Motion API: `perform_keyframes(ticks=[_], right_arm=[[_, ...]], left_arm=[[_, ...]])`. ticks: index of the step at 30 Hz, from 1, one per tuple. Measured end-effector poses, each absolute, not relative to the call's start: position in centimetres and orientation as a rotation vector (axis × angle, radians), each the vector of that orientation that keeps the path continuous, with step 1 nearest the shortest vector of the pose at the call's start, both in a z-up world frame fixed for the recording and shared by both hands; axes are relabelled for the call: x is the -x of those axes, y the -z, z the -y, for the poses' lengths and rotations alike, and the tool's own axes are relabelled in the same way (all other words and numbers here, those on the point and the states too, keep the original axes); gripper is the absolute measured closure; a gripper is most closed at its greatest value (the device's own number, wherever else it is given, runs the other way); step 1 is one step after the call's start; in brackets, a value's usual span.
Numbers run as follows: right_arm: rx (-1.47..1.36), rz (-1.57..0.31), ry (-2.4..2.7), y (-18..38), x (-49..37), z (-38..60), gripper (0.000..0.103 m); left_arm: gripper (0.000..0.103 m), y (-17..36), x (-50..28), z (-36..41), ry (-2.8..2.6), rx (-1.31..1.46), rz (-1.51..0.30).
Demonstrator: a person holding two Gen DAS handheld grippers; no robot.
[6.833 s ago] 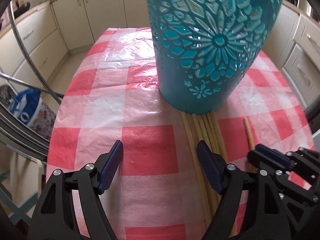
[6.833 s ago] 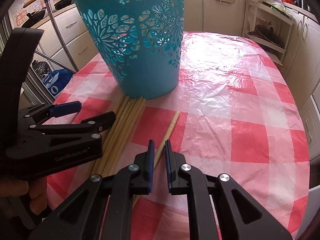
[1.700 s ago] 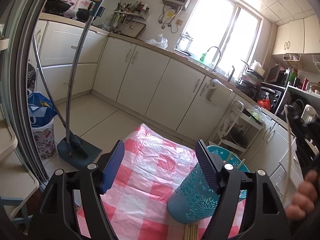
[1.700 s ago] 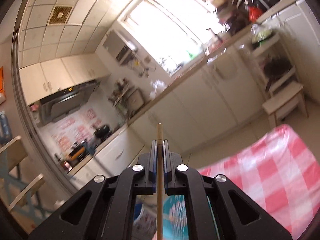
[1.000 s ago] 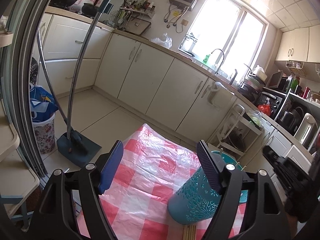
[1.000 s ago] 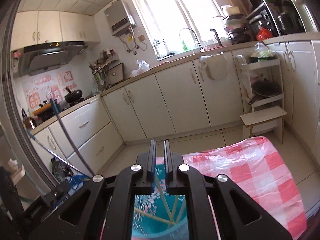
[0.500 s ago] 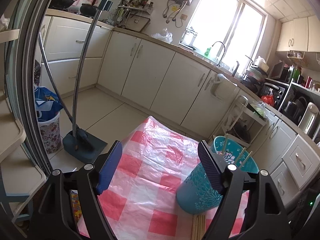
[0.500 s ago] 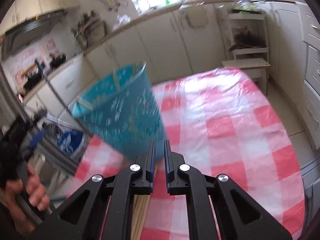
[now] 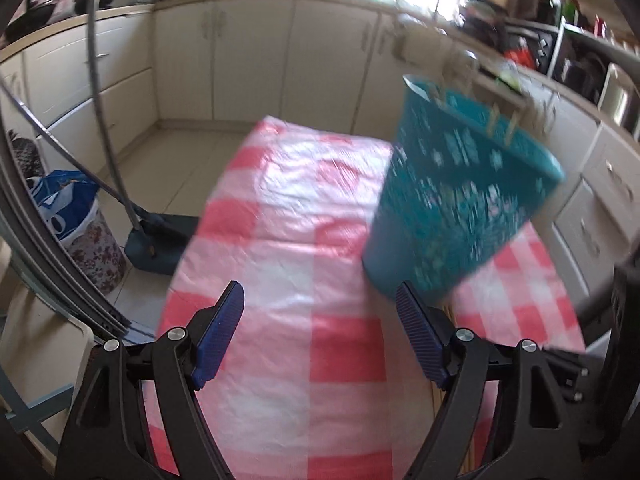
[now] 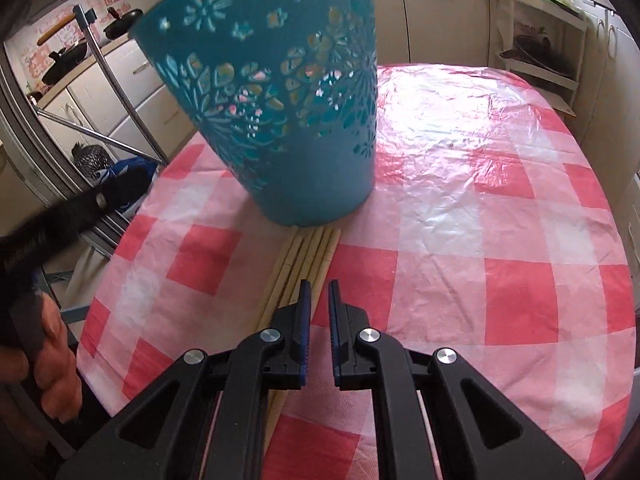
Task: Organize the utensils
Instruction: 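Bring both tools back down to the stick bundle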
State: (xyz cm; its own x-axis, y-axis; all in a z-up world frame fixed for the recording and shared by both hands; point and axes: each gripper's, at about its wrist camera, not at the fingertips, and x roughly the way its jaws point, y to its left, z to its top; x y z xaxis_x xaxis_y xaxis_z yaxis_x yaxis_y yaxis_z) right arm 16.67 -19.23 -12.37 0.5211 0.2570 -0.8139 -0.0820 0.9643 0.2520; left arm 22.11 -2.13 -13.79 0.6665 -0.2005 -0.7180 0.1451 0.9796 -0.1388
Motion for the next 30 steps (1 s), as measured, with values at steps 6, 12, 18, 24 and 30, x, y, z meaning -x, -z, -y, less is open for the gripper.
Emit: perform_keyframes(ticks=[6,12,18,24,30], right_arm=[[-0.145,-1.002,-0.211,13.0,-17.1,17.5,0.093],[-0.112,-1.005,-0.208,13.1,-16.9,17.3,0.093],[-0.11,-1.007,-0.211,12.6,-16.6,18.8,0.093],[-0.127,-1.01,-0.224,12.6,-16.3,19.9,0.093],[-0.136,-1.013,-0.229,12.5,-15.9,20.8,0.093]], left_arm=[[0.029,14.8,-21.7,3.6,0.243,0.038,-0.864],[0.029,16.3,-21.9,5.1,0.276,-0.013,-0.925],[0.029,17.4,-21.9,6.5,0.302,-0.045,-0.961],[0.029,18.1,-22.2,7.5,0.314,-0.066,-0.988],[0.028,18.6,-22.0,8.7,0.311,-0.124,-0.991]])
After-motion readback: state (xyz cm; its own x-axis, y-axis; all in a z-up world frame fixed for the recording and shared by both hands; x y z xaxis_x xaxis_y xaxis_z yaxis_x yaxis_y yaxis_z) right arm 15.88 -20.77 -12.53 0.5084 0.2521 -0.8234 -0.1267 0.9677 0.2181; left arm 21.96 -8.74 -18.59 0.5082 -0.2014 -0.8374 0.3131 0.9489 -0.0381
